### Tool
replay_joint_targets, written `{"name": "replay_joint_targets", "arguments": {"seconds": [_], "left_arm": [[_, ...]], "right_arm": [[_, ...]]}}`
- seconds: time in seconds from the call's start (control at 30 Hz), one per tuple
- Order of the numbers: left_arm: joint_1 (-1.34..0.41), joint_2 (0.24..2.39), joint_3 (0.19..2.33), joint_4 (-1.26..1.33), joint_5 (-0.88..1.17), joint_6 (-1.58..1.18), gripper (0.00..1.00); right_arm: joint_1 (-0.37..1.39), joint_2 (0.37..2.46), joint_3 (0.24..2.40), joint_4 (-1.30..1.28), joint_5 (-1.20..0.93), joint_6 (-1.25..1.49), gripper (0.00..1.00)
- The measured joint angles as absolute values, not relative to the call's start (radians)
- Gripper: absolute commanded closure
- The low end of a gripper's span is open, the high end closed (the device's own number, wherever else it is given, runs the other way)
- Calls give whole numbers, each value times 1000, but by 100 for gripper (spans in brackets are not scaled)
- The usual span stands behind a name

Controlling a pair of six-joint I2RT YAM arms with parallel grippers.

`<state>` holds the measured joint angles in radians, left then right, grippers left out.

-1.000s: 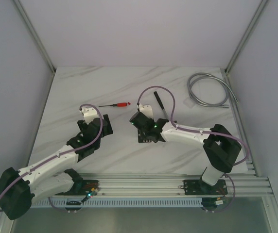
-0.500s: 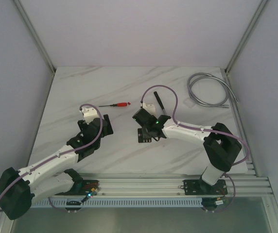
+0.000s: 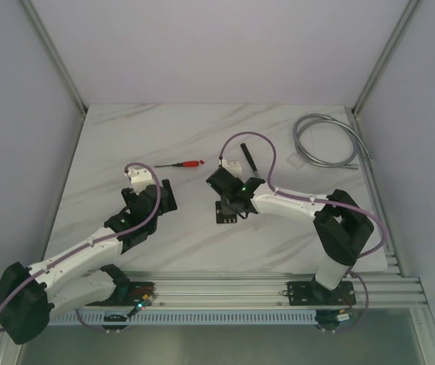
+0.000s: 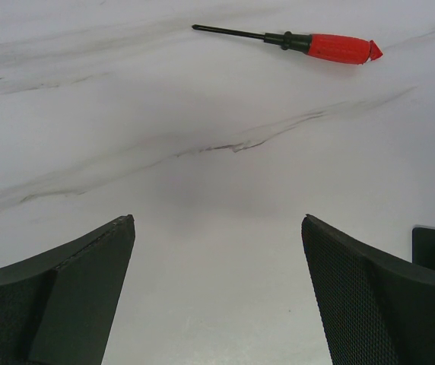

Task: Snap on the fuse box
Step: Install the fuse at the fuse box base.

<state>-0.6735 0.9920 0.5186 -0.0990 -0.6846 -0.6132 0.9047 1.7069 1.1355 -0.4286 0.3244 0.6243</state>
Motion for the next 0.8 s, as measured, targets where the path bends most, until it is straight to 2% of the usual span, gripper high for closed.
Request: {"name": "replay_joint_targets", "arguments": {"seconds": [0.5, 0.8], "left_arm": [[-673, 992, 519, -99, -684, -613, 0], [-673, 992, 519, -99, -684, -613, 0]], "right_arm": [[898, 1739, 1140, -429, 313, 625, 82], [898, 1758, 1155, -441, 310, 625, 94]]}}
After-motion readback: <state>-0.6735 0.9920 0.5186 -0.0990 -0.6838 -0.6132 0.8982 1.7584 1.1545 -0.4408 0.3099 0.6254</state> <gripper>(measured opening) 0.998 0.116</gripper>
